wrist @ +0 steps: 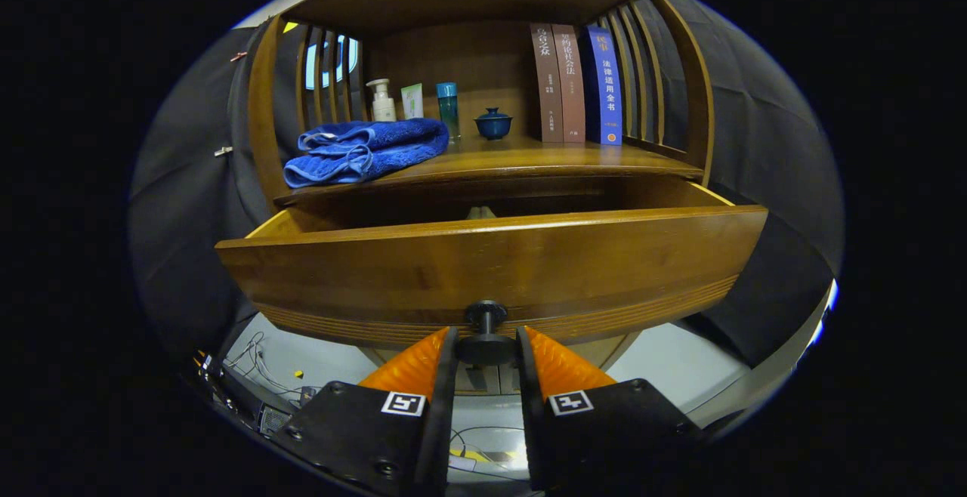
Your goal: Pull open the drawer, take out the items inside it, and place them on the countertop above the cabinet.
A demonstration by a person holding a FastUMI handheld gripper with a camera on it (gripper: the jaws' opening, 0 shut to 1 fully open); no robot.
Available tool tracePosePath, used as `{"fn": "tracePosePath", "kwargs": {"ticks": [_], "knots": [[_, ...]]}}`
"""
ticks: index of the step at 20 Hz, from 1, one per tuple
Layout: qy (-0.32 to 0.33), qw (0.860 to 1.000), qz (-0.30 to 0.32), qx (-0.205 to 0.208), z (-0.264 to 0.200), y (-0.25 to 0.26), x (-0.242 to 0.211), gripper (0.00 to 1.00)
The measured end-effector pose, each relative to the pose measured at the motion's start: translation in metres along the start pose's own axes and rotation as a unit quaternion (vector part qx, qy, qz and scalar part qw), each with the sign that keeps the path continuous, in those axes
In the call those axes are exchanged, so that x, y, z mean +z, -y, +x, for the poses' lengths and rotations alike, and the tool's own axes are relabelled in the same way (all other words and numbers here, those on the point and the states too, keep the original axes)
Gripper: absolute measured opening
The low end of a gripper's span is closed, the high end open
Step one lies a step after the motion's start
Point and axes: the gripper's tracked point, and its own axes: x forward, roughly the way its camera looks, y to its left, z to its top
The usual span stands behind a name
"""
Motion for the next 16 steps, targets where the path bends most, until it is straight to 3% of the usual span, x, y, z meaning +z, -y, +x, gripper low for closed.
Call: {"fn": "tracePosePath", "kwargs": {"ticks": [8,16], "knots": [[-0.015,1.0,0.007,0.003,-0.038,0.0,-0.025,0.45],[-0.022,1.0,0.001,0.01,-0.046,-0.002,-0.031,0.45]]}}
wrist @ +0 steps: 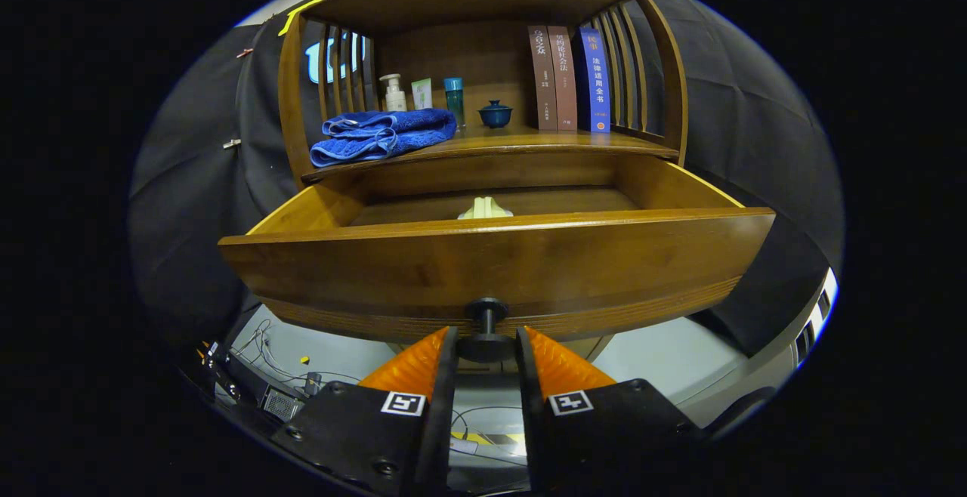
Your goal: Pull open the drawer, take out the items inside it, and place them on the countertop above the cabinet.
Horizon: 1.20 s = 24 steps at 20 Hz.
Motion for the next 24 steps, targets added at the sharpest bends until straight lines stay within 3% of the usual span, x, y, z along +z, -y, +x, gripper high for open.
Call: {"fn": "tracePosePath", "kwargs": {"ticks": [1,5,8,9,14,22,24], "knots": [[-0.007,1.0,0.006,0.008,-0.005,-0.002,0.0,0.49],[0.003,1.0,0.021,0.013,-0.032,0.004,0.025,0.87],[0.025,0.999,0.025,0.016,-0.041,0.005,0.079,0.86],[0.024,0.999,0.023,0.018,-0.037,0.001,0.096,0.91],[-0.036,0.999,0.013,0.019,0.029,-0.011,0.137,0.94],[-0.186,0.982,0.019,0.005,0.135,-0.014,0.118,0.9],[-0.22,0.975,0.012,-0.007,0.148,-0.007,0.103,0.85]]}}
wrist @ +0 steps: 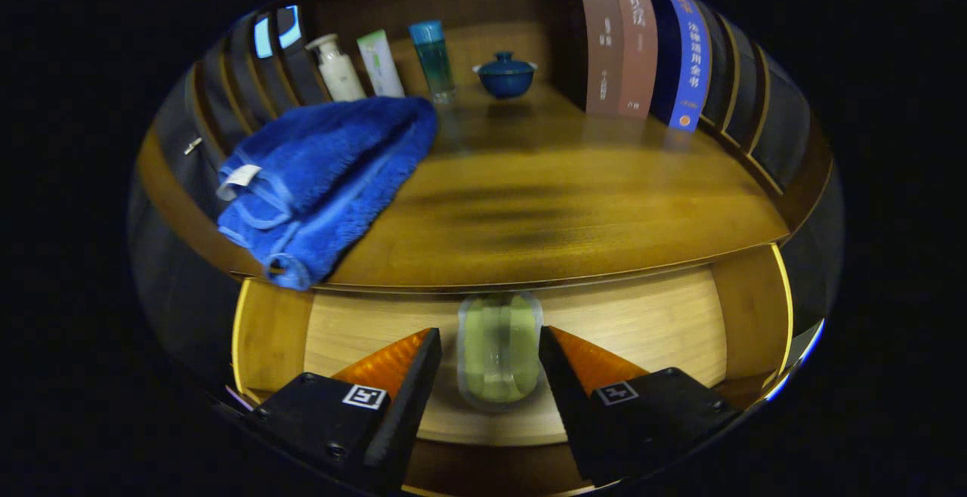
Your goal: Pull open the drawer, take out the items inside it, and place them on the countertop above the cabinet.
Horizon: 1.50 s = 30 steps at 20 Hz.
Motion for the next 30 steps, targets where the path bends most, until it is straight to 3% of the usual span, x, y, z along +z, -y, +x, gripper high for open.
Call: {"fn": "tracePosePath", "kwargs": {"ticks": [2,6,7,13,20,25,30], "knots": [[-0.023,1.0,-0.008,-0.01,0.012,0.005,-0.008,0.74],[-0.032,0.999,-0.01,-0.001,0.021,0.004,-0.011,0.4],[-0.032,0.999,-0.016,-0.006,0.024,0.006,-0.011,0.19],[-0.02,1.0,-0.018,0.01,0.008,0.002,-0.016,0.19],[0.094,0.995,0.01,0.042,-0.086,0.007,-0.024,0.19],[0.19,0.981,0.018,0.041,-0.142,0.011,0.019,0.19],[0.232,0.972,0.011,0.037,-0.151,0.008,0.083,0.19]]}}
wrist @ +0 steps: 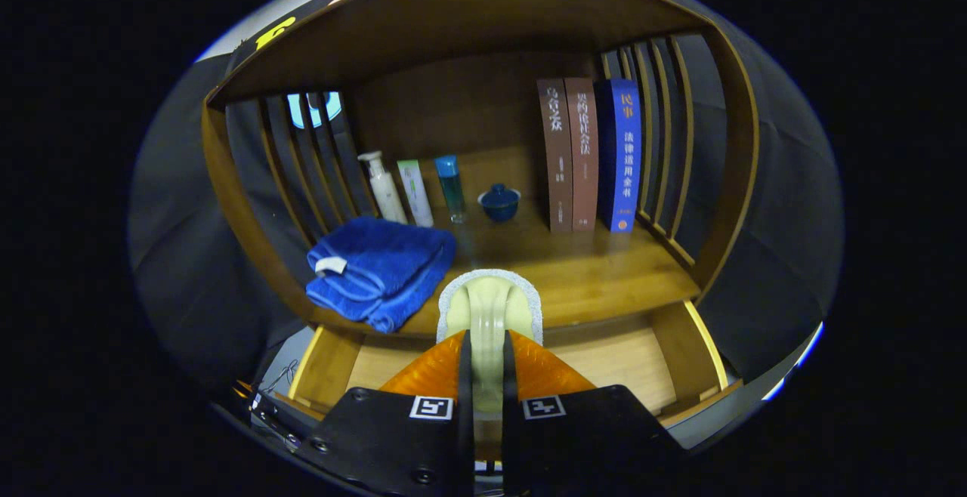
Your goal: Pull open the drawer, take out the items inside it, and place them on the countertop above the cabinet.
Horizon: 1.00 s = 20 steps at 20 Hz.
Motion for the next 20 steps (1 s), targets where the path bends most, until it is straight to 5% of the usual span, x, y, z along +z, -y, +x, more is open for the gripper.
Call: {"fn": "tracePosePath", "kwargs": {"ticks": [6,16,17,20], "knots": [[-0.019,1.0,0.01,-0.004,0.072,0.002,0.04,0.19],[-0.101,0.995,-0.01,-0.023,0.152,0.01,0.028,0.24],[-0.094,0.995,-0.003,-0.022,0.155,0.01,0.031,0.27],[-0.086,0.996,0.007,-0.016,0.154,0.01,0.033,0.74]]}}
